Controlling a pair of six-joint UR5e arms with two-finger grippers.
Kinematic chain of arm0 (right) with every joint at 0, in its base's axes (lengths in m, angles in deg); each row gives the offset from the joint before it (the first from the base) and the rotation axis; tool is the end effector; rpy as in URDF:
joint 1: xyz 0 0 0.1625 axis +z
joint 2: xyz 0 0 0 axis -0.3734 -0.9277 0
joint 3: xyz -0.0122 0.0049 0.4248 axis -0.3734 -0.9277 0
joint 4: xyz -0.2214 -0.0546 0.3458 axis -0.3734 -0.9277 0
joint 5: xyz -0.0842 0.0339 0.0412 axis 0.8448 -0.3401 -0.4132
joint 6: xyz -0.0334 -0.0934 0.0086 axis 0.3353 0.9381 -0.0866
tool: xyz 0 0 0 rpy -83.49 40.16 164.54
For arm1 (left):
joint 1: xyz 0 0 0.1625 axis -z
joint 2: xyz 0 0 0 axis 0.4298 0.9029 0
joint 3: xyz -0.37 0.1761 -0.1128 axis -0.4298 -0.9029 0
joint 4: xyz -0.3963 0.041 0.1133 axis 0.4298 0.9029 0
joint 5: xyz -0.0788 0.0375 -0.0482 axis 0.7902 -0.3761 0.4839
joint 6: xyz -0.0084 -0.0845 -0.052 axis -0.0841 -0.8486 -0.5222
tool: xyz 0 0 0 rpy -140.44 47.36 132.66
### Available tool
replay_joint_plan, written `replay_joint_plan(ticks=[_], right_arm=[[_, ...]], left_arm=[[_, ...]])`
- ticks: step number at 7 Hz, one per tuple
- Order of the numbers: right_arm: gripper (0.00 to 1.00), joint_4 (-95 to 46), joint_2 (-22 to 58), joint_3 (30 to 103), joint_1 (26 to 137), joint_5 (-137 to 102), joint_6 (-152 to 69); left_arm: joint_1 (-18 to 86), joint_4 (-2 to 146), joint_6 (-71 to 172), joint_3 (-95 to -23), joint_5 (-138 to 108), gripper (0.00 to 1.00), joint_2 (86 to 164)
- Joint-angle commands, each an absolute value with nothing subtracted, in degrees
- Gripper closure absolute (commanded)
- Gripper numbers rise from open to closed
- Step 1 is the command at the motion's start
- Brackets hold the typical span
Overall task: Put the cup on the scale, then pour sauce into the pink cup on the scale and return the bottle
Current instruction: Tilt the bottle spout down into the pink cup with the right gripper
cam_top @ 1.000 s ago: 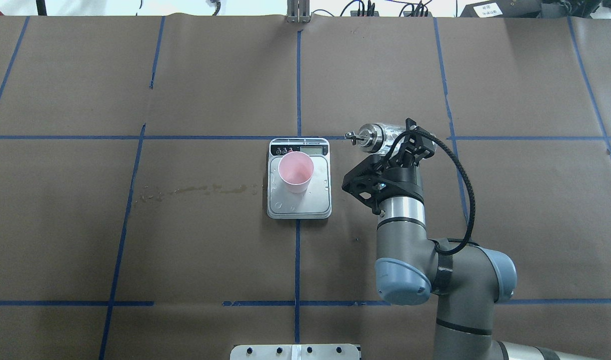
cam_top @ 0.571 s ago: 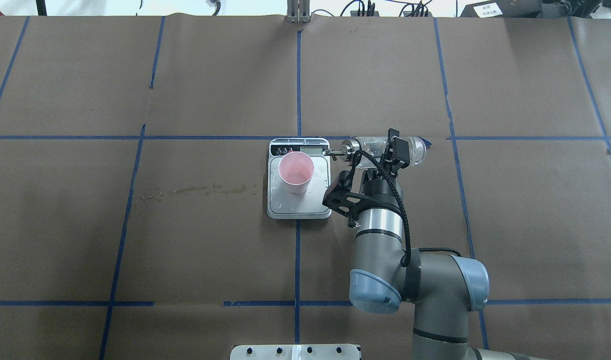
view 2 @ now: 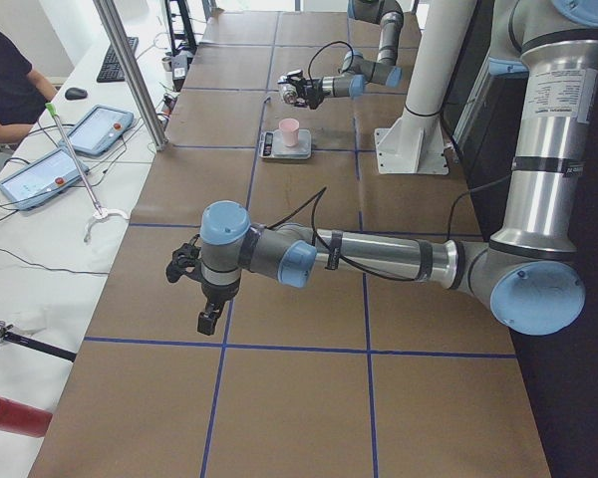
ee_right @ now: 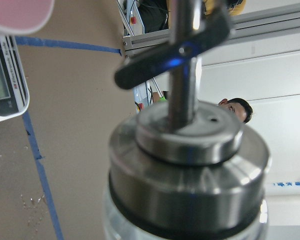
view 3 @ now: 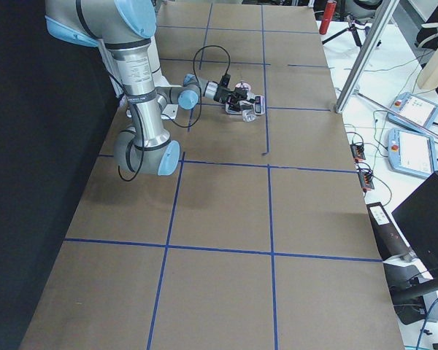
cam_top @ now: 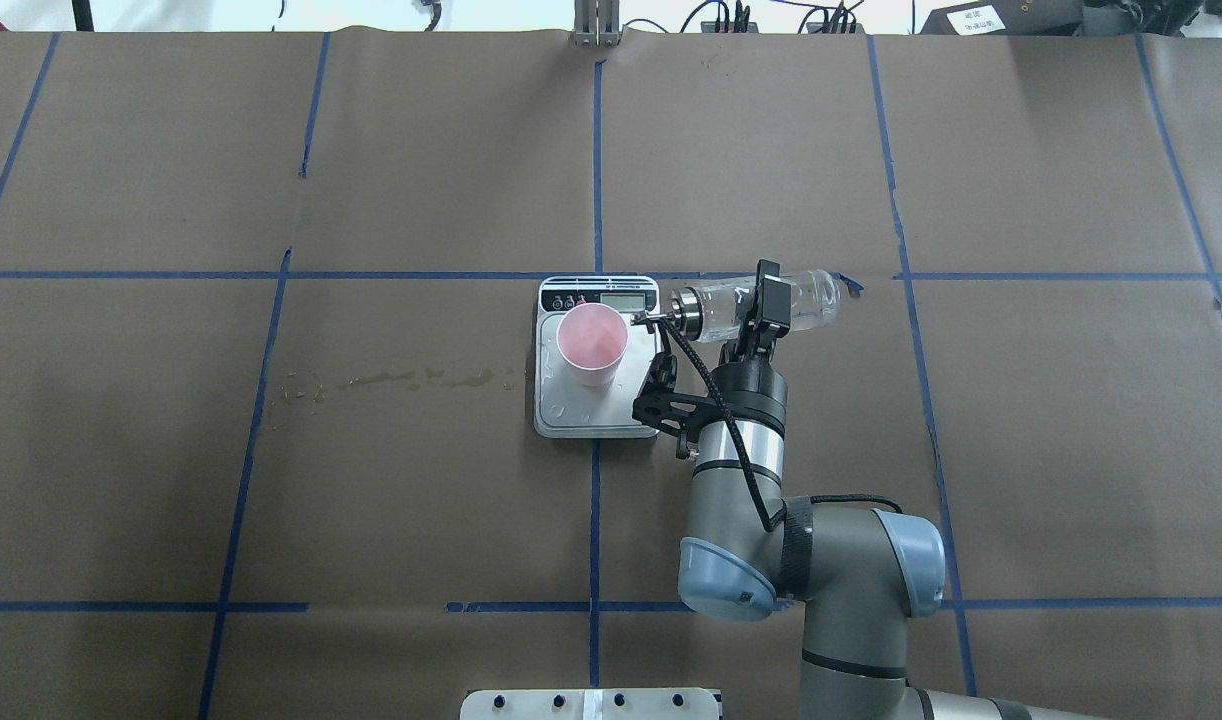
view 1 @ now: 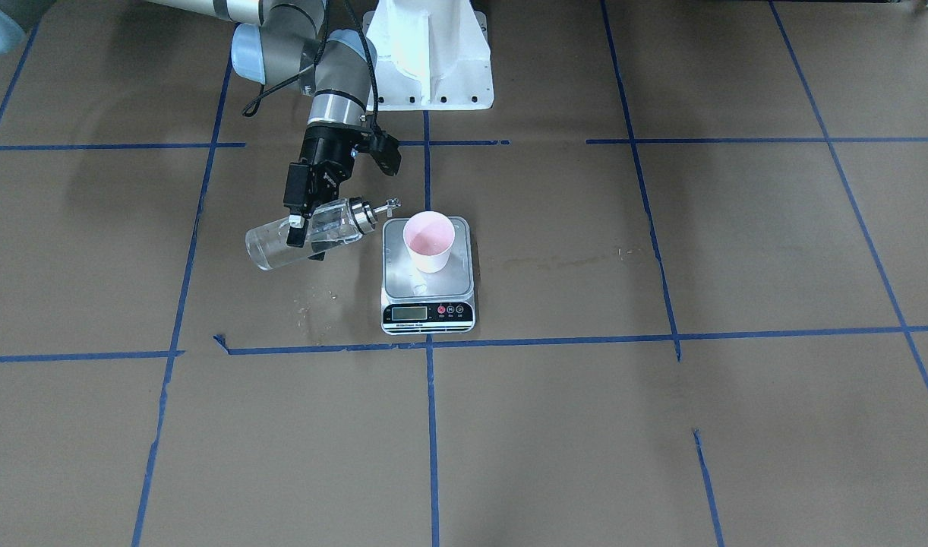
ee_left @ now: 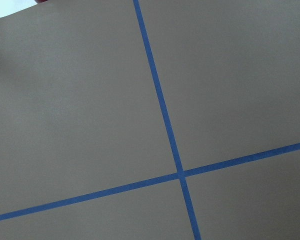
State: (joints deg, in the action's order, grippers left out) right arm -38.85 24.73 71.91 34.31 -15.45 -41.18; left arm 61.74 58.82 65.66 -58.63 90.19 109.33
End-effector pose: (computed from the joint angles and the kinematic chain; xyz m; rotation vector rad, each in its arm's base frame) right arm -0.5517 -0.3529 0.2939 1.2144 0.4334 -0.5746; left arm -0.0472 -0.5423 0.5993 0.2889 0.6433 0.1586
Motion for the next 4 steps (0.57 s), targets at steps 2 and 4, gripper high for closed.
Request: replay_joint_plan(ticks=[2,4], right_arm=[[1.0,-38.95,26.7,71.19,35.46,-14.14,-30.09],[1.0,-39.21,26.89,70.22,35.64,-12.14,-25.1]], left_arm=[[61.73,59.09,65.67,-57.46,90.19,0.0,109.7],[61.73,59.09,65.67,-56.94,90.19,0.0,110.05]])
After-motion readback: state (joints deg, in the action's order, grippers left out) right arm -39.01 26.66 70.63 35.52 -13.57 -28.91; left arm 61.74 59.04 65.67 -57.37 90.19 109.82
